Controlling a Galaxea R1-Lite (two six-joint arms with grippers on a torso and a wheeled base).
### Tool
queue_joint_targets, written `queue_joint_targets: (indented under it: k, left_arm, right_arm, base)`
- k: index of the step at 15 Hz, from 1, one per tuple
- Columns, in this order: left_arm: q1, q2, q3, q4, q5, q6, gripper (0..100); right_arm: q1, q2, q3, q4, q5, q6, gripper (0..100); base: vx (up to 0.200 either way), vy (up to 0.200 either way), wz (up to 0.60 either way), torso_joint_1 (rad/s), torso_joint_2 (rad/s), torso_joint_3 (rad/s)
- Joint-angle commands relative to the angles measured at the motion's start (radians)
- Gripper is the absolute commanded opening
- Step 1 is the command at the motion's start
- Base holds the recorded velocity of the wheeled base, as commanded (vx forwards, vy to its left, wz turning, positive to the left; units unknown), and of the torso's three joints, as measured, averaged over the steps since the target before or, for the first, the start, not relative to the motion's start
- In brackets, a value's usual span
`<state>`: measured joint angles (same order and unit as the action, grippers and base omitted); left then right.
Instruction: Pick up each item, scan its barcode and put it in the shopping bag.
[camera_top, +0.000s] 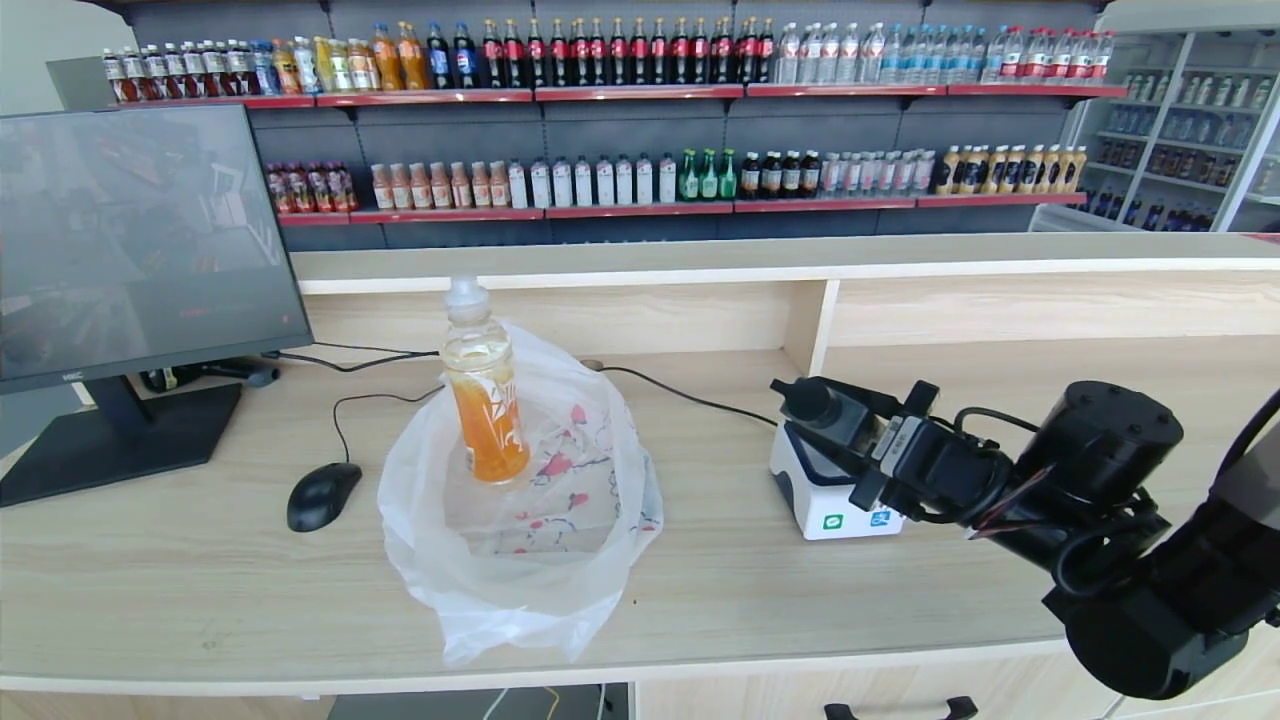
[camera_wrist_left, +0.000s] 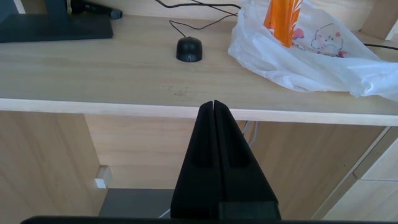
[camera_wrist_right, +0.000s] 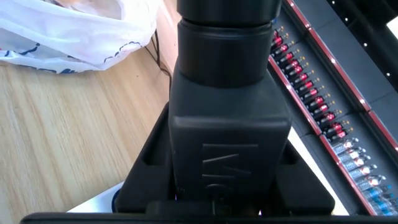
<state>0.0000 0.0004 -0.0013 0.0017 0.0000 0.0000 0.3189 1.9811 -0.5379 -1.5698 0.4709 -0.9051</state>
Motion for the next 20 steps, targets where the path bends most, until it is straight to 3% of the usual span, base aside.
queue_joint_targets:
  k: [1, 7, 11, 17, 18, 20]
  left_arm:
    - [0.0, 0.0, 0.001, 0.0, 0.0, 0.0, 0]
    - [0.0, 0.0, 0.0, 0.0, 0.0, 0.0, 0]
    - [0.0, 0.0, 0.0, 0.0, 0.0, 0.0, 0]
    - [0.0, 0.0, 0.001, 0.0, 0.0, 0.0, 0]
    - [0.0, 0.0, 0.0, 0.0, 0.0, 0.0, 0]
    - [0.0, 0.0, 0.0, 0.0, 0.0, 0.0, 0]
  right_arm:
    - [-0.006, -0.002, 0.012, -0.001, 0.0, -0.001, 0]
    - [-0.009, 0.002, -0.02, -0.001, -0.006, 0.025, 0]
    - [0.0, -0.042, -0.042, -0.001, -0.075, 0.147, 0]
    - [0.028, -0.171, -0.008, -0.001, -0.316, 0.5, 0]
    - [0.026, -0.208, 0.016, -0.001, -0.365, 0.62, 0]
    - [0.058, -0.232, 0.026, -0.001, -0.38, 0.746, 0]
  base:
    - [0.0, 0.0, 0.0, 0.0, 0.0, 0.0]
    - [0.0, 0.0, 0.0, 0.0, 0.0, 0.0]
    - [0.0, 0.0, 0.0, 0.0, 0.0, 0.0]
    - [0.0, 0.0, 0.0, 0.0, 0.0, 0.0]
    - [0.0, 0.0, 0.0, 0.0, 0.0, 0.0]
    - [0.0, 0.0, 0.0, 0.0, 0.0, 0.0]
